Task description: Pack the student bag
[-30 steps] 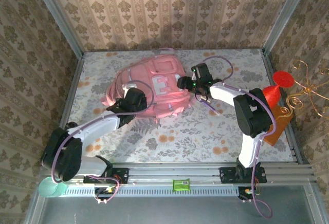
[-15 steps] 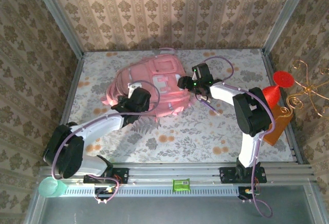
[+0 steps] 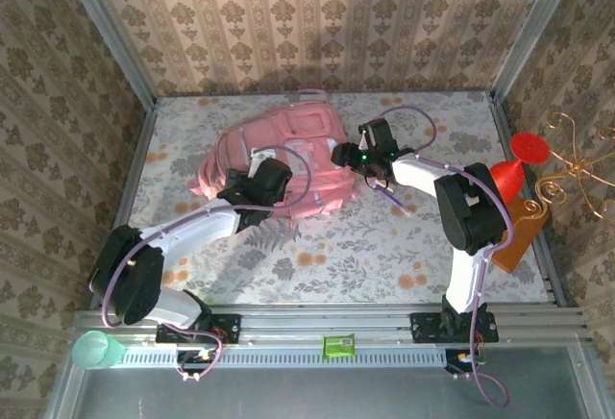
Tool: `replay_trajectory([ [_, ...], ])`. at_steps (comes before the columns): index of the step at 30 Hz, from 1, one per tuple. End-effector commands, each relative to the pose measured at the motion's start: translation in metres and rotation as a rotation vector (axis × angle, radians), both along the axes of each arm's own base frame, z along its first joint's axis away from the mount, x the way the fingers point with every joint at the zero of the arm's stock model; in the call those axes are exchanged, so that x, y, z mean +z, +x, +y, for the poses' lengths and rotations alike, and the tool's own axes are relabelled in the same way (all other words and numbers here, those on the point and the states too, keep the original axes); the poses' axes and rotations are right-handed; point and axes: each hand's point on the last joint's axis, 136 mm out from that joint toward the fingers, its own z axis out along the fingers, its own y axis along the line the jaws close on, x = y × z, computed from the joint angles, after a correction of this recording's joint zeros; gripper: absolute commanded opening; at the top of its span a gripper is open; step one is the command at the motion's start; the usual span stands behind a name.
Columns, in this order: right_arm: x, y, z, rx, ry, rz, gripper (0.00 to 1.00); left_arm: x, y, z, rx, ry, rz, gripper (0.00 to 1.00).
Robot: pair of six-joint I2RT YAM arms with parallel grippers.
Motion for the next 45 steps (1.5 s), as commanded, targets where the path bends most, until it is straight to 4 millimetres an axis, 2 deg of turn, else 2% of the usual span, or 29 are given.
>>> replay_trajectory([
  [1, -0.006, -0.004, 0.014, 0.052, 0.041, 0.017, 0.67, -0.01, 0.007, -0.002, -0.008, -0.039, 0.033, 0.99],
  [5, -0.01, -0.006, 0.014, 0.053, 0.039, 0.027, 0.67, -0.021, 0.012, -0.002, -0.007, -0.051, 0.069, 0.99],
  [9, -0.013, -0.007, 0.012, 0.052, 0.034, 0.033, 0.67, -0.017, 0.009, 0.004, 0.005, -0.051, 0.058, 0.97],
  [18, -0.015, -0.006, 0.012, 0.05, 0.038, 0.037, 0.67, -0.012, 0.004, 0.043, 0.078, -0.078, 0.037, 0.88],
  [22, -0.016, -0.007, 0.011, 0.049, 0.038, 0.041, 0.67, -0.007, 0.001, 0.051, 0.083, -0.117, 0.029, 0.83],
  [25, -0.017, -0.007, 0.011, 0.048, 0.036, 0.042, 0.67, -0.006, -0.004, 0.056, 0.08, -0.164, 0.023, 0.79],
  [32, -0.018, -0.008, 0.01, 0.044, 0.038, 0.043, 0.67, -0.011, -0.009, 0.073, 0.097, -0.274, 0.038, 0.61],
  [36, -0.019, -0.008, 0.01, 0.042, 0.039, 0.045, 0.67, -0.012, -0.009, 0.073, 0.076, -0.332, 0.054, 0.52],
  [45, -0.019, -0.01, 0.01, 0.043, 0.039, 0.046, 0.67, -0.014, -0.003, 0.067, 0.023, -0.415, 0.105, 0.4],
])
